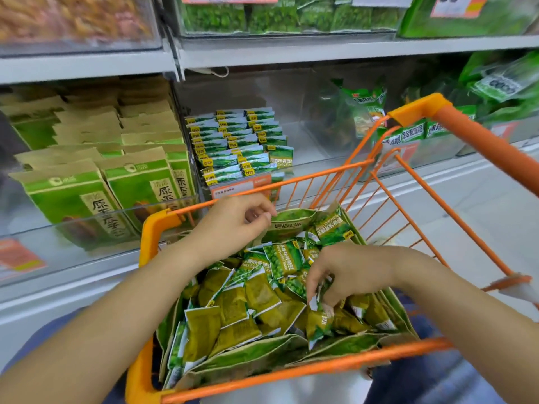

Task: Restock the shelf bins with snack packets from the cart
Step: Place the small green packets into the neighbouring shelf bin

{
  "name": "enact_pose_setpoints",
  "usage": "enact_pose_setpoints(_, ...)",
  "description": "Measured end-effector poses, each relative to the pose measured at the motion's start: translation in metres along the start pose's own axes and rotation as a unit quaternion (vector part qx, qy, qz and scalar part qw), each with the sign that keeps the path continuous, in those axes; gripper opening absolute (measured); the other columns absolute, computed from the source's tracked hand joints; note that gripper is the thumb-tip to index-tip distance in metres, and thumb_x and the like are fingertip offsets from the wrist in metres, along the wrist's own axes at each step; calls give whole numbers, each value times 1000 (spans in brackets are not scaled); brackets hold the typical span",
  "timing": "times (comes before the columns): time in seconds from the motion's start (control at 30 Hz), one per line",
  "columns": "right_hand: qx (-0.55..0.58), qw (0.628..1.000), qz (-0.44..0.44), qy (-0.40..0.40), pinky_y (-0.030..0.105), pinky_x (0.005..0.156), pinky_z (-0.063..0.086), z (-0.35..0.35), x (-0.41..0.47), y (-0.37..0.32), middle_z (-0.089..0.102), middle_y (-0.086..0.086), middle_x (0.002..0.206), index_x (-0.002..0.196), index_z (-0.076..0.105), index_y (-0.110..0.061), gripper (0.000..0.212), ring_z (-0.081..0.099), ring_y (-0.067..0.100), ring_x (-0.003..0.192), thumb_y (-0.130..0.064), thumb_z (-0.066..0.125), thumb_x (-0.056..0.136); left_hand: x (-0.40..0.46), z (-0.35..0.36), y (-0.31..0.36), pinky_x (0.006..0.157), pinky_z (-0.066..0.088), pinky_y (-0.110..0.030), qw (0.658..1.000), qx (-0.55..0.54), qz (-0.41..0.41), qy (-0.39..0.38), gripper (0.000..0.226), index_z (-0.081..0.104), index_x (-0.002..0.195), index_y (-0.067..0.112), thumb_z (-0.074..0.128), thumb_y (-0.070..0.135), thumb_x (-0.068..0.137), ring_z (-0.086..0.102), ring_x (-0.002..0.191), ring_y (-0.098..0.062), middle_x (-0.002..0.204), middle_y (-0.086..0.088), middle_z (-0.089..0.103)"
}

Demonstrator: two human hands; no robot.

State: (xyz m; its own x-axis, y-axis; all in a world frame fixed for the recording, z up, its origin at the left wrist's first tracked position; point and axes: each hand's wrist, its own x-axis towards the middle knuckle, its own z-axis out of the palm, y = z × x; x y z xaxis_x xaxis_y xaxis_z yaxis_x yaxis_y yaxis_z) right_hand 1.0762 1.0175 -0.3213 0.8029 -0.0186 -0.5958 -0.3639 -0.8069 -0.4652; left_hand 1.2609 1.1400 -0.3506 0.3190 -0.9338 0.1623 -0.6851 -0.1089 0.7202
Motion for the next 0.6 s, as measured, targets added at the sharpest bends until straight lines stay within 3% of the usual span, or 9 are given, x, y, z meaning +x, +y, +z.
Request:
enact_pose_setpoints(0.07, 99, 991, -33, 79, 26, 61, 34, -8, 1, 1, 52, 0, 68, 79, 66, -8, 18, 44, 5, 60, -24, 72, 85, -1, -2, 6, 69, 51, -18, 994, -93, -36, -43, 11, 69, 96, 18, 59, 23, 95, 66, 74, -7, 82, 5, 72)
enact_pose_setpoints(0.13, 192, 966, -59, 160, 30, 61, 31, -18, 4, -2, 45, 3, 64, 70, 59, -12, 24, 42, 9, 61, -25, 70, 87, -1, -3, 13, 67, 53, -25, 981, -162, -66, -89, 28, 70, 93, 15, 57, 40, 94, 68, 73, -12, 80, 6, 70)
enact_pose_setpoints(0.2, 235, 941, -68, 232, 32, 67, 37, -27, 10, -8, 58, 11, 71, 79, 66, -11, 16, 52, 12, 68, -24, 70, 87, -3, -3, 17, 64, 50, -30, 974, -182, -67, -116, 40, 71, 81, 23, 53, 58, 88, 61, 68, -8, 71, 13, 60)
enact_pose_setpoints(0.27, 257, 923, -72, 279, 31, 66, 37, -34, 18, -13, 60, 10, 73, 81, 69, -7, 13, 53, 14, 69, -19, 69, 86, -3, -3, 18, 64, 56, -34, 978, -171, -57, -107, 29, 70, 73, 34, 57, 58, 81, 57, 66, -2, 65, 16, 55)
enact_pose_setpoints(0.37, 291, 900, -101, 310, 28, 60, 34, -41, 25, -19, 55, 4, 66, 79, 69, -7, 14, 49, 12, 63, -19, 70, 86, -1, -6, 17, 71, 60, -42, 974, -204, -68, -75, 25, 73, 87, 30, 64, 51, 77, 65, 74, -13, 80, 6, 67)
enact_pose_setpoints(0.43, 342, 871, -117, 332, 19, 55, 38, -45, 28, -21, 55, 1, 63, 81, 67, -2, 14, 50, 7, 57, -15, 67, 87, 2, -9, 16, 68, 61, -36, 961, -259, -88, -49, 37, 73, 97, 16, 63, 45, 77, 70, 78, -18, 92, -7, 72)
enact_pose_setpoints(0.53, 404, 833, -141, 351, 11, 49, 38, -45, 34, -22, 54, 1, 66, 84, 64, 4, 16, 49, 2, 54, -12, 64, 88, 3, -15, 23, 58, 52, -18, 953, -291, -82, 21, 27, 71, 87, 19, 58, 41, 79, 65, 64, -3, 69, 10, 70)
enact_pose_setpoints(0.6, 411, 827, -150, 352, 10, 47, 32, -41, 37, -22, 50, -7, 59, 76, 64, -7, 18, 42, -1, 50, -22, 64, 86, 2, -15, 22, 61, 44, -12, 963, -260, -67, 28, 23, 73, 85, 22, 60, 41, 79, 58, 60, 2, 68, 17, 68)
